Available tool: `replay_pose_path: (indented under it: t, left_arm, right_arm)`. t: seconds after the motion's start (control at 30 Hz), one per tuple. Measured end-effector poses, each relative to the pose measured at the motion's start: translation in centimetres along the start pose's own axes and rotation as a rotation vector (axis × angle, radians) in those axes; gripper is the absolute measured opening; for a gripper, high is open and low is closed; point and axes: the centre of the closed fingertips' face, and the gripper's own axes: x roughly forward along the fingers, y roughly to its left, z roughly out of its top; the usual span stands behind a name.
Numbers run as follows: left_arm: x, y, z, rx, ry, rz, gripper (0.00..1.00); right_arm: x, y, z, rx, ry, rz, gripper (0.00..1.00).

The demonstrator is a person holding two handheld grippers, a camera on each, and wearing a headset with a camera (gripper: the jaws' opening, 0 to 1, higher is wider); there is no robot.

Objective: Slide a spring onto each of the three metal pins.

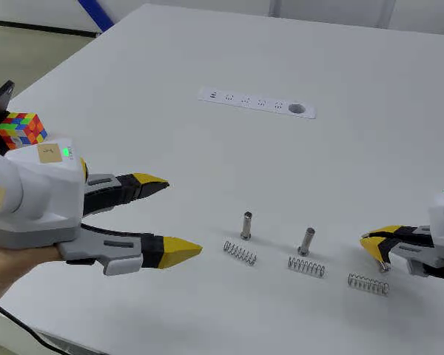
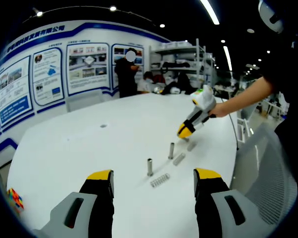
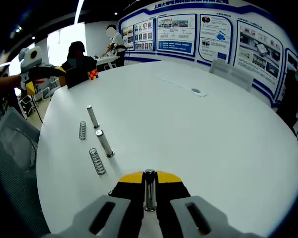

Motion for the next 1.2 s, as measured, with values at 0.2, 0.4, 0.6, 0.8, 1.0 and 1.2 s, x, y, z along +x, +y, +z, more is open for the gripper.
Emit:
replay_pose_path:
  t: [0.2, 0.4, 0.6, 0.8, 1.0, 1.2]
  left_arm:
    - [-0.1, -0.2, 0.3, 0.008, 0.002, 0.002, 0.66]
    - [-0.2, -0.2, 0.5, 0.015, 0.002, 0.005, 0.66]
    - [-0.5, -0.5, 0.6, 0.017, 0.001, 0.011, 0.66]
    - [-0.6, -0.8, 0.4, 0.014, 0.005, 0.007, 0.67]
    - [-0.7, -1.1, 0.2, 0.016, 0.013, 0.008, 0.66]
    - [-0.7, -1.2, 0.3, 0.019, 0.011, 0.008, 0.66]
  right_arm:
    - [-0.4, 0.1, 0.2, -0.005, -0.037, -0.001, 0.08]
    - [-0.7, 0.1, 0.5, 0.014, -0.077, 0.001, 0.08]
    - [-1.0, 0.3, 0.7, 0.016, -0.113, 0.014, 0.08]
    - [-1.5, 0.5, 0.8, 0.019, -0.157, 0.018, 0.08]
    - [-2.1, 0.8, 0.7, 0.039, -0.182, 0.018, 0.08]
    - [-2.7, 1.2, 0.3, 0.041, -0.218, 0.011, 0.08]
